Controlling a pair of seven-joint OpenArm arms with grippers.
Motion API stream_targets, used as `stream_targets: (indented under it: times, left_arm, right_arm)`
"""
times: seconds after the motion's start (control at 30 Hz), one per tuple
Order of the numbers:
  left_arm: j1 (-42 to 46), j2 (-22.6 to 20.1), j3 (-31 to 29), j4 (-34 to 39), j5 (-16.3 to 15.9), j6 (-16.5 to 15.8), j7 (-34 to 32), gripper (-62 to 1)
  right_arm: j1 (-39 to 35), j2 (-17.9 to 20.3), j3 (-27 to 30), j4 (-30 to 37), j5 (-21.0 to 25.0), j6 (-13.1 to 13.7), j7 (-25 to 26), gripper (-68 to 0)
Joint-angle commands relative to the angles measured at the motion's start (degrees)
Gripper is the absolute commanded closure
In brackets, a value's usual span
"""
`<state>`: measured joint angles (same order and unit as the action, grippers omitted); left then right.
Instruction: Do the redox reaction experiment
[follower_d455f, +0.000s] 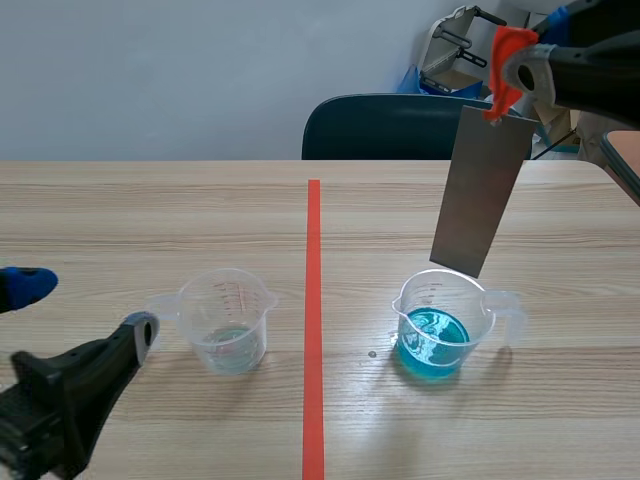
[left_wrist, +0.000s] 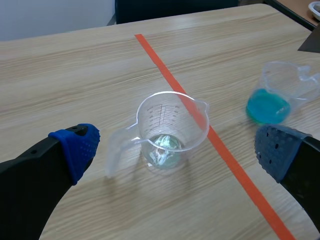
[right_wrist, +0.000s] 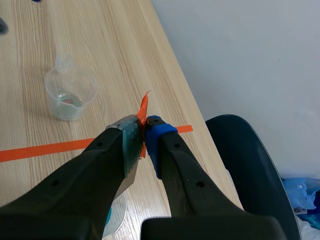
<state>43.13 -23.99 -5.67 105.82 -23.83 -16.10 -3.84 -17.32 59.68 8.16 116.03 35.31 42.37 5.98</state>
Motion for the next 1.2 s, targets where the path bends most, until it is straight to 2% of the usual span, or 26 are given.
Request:
stream_targets:
  times: [0.0, 0.17, 0.23, 0.3, 0.37, 0.47, 0.6, 0.83, 0.93, 1.17]
  left_arm:
    - [-2.8, 0.0, 2.4, -1.6, -0.3, -0.1, -0.6, -54.8]
    - [-13.3, 0.2, 11.9, -9.1, 0.0, 0.0, -0.9, -17.9]
    - [-17.1, 0.2, 15.9, -11.6, 1.7, 0.1, -2.1, -8.7]
    - [-20.7, 0.7, 19.7, -13.7, 3.8, 0.1, -3.4, -2.6]
    - [-24.2, 1.8, 23.0, -15.7, 5.5, 0.7, -4.0, -2.1]
    - [-29.2, 3.8, 27.5, -18.8, 7.2, 3.2, -3.8, -2.1]
    - [-34.9, 6.4, 32.4, -23.1, 8.6, 4.9, -3.6, -2.1]
    - [-43.2, 9.4, 39.8, -30.2, 8.7, 6.8, -2.6, -2.1]
    - [-45.2, 10.9, 41.8, -32.2, 8.7, 7.9, -2.5, -2.1]
    - [-48.5, 13.7, 44.8, -35.8, 8.8, 8.1, -2.6, -2.1]
  right_arm:
    - [1.0, 0.6, 0.0, 0.4, 0.7, 0.4, 1.0, -0.8]
    - [1.0, 0.6, 0.0, 0.4, 0.7, 0.4, 1.0, -0.8]
    - [1.0, 0.6, 0.0, 0.4, 0.7, 0.4, 1.0, -0.8]
    - [1.0, 0.6, 0.0, 0.4, 0.7, 0.4, 1.0, -0.8]
    - [1.0, 0.6, 0.0, 0.4, 0.7, 0.4, 1.1, -0.8]
    - [1.0, 0.6, 0.0, 0.4, 0.7, 0.4, 1.2, -0.8]
    - [1.0, 0.6, 0.0, 0.4, 0.7, 0.4, 1.3, -0.8]
    - [1.0, 0.7, 0.0, 0.4, 0.7, 0.4, 1.3, -0.8]
    - [1.0, 0.7, 0.0, 0.4, 0.7, 0.4, 1.3, -0.8]
    - [1.0, 0.7, 0.0, 0.4, 0.7, 0.4, 1.3, -0.8]
